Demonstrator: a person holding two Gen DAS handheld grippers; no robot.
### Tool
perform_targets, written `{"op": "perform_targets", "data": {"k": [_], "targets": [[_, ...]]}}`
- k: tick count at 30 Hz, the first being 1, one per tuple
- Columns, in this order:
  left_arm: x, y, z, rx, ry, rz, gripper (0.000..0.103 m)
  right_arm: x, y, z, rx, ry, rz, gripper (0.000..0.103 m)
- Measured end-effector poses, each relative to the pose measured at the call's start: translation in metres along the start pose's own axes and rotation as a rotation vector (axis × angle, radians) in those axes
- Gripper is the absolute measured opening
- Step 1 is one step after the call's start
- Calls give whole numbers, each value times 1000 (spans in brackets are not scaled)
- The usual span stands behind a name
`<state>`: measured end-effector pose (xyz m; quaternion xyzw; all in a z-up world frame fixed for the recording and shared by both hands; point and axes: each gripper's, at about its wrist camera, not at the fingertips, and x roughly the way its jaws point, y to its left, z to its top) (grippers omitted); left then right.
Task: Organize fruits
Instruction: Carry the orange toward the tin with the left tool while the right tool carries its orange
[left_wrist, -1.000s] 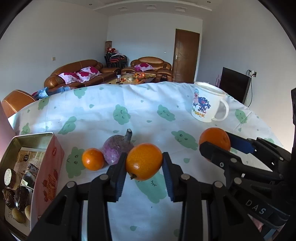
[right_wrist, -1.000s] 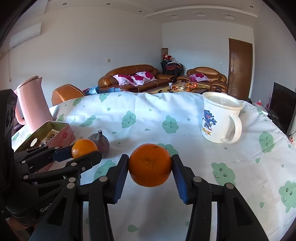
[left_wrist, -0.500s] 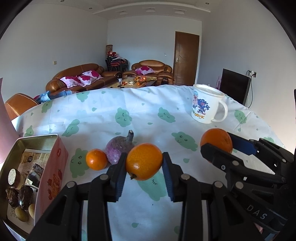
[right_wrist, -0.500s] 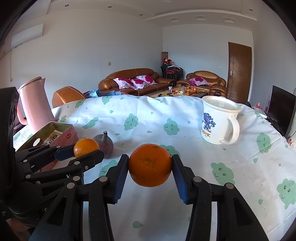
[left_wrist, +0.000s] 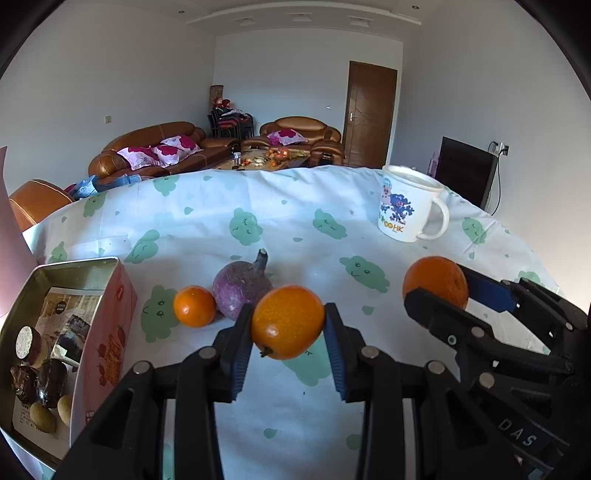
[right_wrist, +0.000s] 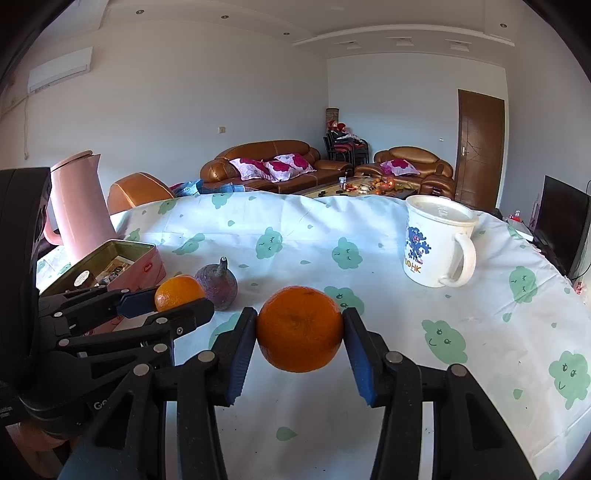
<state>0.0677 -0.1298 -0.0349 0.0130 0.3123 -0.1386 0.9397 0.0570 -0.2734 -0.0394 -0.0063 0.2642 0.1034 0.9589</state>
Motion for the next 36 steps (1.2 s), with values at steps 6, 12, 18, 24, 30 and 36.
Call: {"op": "perform_targets", "data": {"k": [6,12,18,24,30,36], "targets": [[-4,1,-1,0,1,-7,38,-2,3,-2,0,2,5,49],[-9,4,-3,-8,3,-7,38,-4,7,-3,-6,3,8,49],[-16,9,-5,-22,-2,-17,38,-4,13,-4,-14,6,15,49],[-20,13,-7,-31,0,-18,38,-6,21,-5,-24,8,27,49],[-26,24,-11,-53,-2,-17,38,-5,29,-4,-37,11,37,49],[-32,36,-13,-67,-13,-6,38,-4,40,-2,-51,11,51,49]]}}
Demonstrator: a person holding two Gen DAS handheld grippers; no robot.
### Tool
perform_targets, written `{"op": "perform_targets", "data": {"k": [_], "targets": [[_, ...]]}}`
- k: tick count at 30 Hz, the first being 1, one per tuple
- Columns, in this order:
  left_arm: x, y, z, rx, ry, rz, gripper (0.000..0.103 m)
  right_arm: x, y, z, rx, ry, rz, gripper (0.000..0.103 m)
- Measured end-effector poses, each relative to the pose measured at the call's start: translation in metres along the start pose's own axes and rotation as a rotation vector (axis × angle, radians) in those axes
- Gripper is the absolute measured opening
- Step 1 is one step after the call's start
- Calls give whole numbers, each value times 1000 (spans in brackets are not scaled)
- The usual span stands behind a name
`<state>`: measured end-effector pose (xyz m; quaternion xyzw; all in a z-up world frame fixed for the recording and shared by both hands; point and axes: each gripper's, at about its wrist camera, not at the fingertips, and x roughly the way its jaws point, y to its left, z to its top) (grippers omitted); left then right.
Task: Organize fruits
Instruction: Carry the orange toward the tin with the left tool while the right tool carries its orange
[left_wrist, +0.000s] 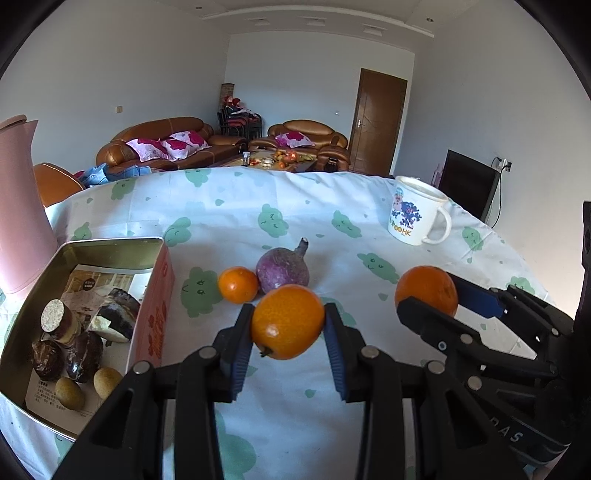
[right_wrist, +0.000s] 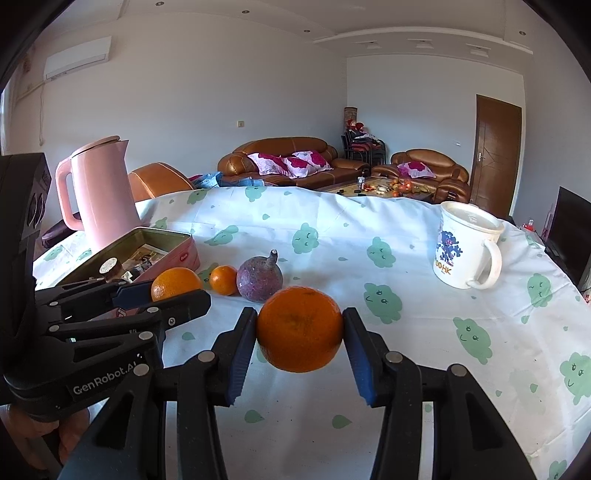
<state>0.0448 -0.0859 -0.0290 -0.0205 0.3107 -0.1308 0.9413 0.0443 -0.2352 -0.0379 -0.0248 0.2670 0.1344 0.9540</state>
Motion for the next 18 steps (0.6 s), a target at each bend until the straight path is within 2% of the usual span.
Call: {"op": "perform_targets", "data": {"k": [18], "targets": [[-15,24,-1,-31,-27,15,38,3,26,9,-43,2,28,49]]}}
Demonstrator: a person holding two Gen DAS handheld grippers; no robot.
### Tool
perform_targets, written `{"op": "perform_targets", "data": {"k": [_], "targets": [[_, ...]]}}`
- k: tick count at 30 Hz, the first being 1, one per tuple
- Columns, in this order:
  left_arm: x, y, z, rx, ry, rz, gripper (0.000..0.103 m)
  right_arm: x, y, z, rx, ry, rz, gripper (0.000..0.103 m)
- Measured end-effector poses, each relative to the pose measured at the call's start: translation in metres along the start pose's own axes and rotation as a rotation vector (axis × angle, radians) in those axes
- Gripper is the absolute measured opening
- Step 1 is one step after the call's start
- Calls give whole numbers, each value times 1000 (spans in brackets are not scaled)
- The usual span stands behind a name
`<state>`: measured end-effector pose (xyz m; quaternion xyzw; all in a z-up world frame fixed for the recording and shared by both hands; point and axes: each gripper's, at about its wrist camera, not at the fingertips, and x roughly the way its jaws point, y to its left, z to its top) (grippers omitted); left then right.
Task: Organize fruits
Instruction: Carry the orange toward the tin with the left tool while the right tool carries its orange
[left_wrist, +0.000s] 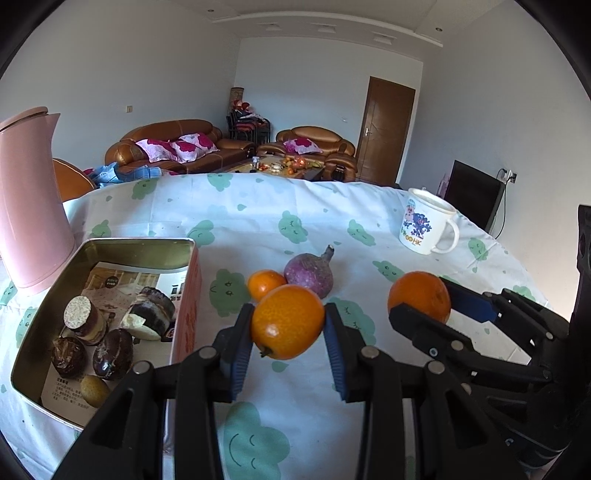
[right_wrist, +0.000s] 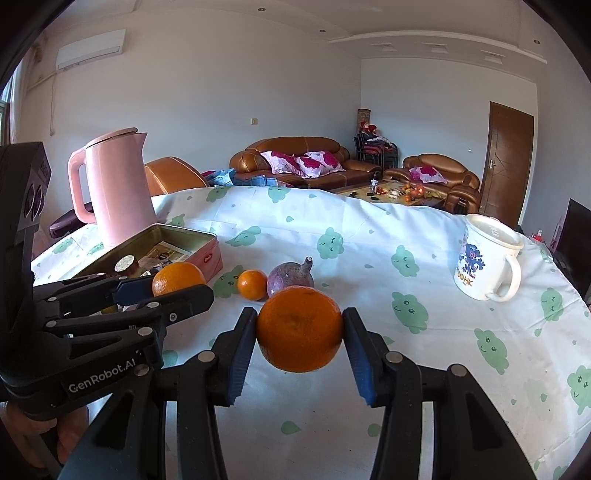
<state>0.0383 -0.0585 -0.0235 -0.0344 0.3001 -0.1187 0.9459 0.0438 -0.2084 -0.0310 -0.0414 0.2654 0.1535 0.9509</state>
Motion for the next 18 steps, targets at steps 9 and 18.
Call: {"op": "perform_targets", "data": {"k": [9,18], "targets": [[-7,16,2,-19,-15,18,38,3,15,8,-29,-4,14,49],[-12,32,0,-47,-18,35,38,5,30,15,-54,-11,34,49]]}}
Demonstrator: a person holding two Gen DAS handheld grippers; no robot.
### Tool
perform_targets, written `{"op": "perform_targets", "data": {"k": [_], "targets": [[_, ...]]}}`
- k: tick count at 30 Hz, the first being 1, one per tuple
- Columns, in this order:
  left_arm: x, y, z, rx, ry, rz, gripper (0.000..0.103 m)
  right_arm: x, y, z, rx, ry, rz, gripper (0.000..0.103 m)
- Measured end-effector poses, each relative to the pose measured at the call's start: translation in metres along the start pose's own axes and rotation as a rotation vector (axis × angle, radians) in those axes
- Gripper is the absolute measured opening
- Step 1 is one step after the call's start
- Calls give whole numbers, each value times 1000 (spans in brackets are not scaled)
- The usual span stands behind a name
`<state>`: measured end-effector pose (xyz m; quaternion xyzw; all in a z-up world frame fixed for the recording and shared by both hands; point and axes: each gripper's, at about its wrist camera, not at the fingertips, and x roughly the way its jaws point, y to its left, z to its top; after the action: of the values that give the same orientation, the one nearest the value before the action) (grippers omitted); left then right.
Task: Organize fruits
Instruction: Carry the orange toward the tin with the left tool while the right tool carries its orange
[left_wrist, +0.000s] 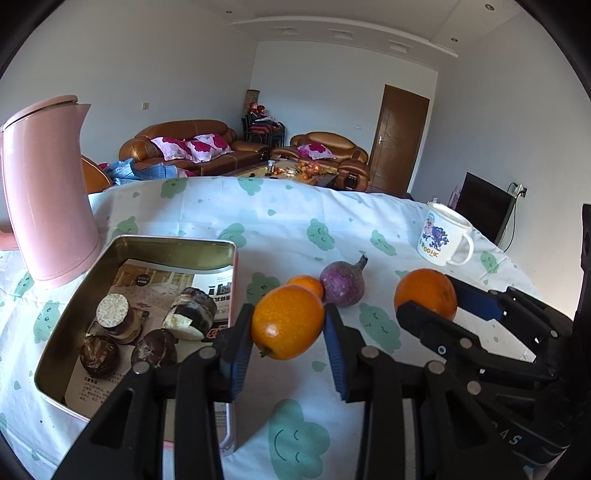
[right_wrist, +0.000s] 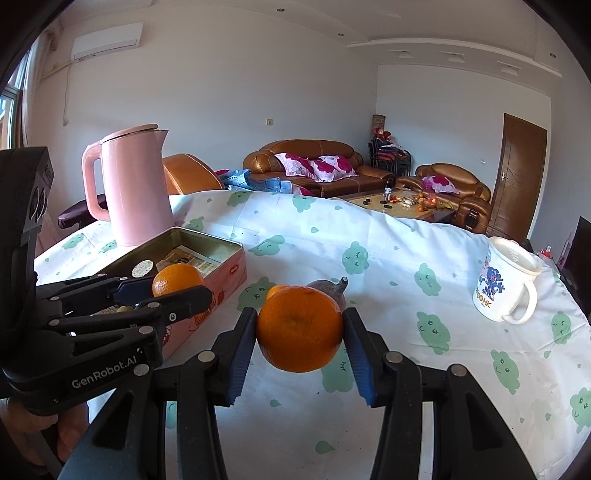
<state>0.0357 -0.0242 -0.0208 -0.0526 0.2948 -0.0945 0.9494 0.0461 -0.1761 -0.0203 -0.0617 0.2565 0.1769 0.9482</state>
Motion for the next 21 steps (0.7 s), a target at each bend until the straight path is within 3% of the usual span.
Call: {"op": "perform_targets", "data": {"k": [21], "targets": [[-13,41,-1,-54,-18,59,38,12,35,14,-51,-5,52,49]]}}
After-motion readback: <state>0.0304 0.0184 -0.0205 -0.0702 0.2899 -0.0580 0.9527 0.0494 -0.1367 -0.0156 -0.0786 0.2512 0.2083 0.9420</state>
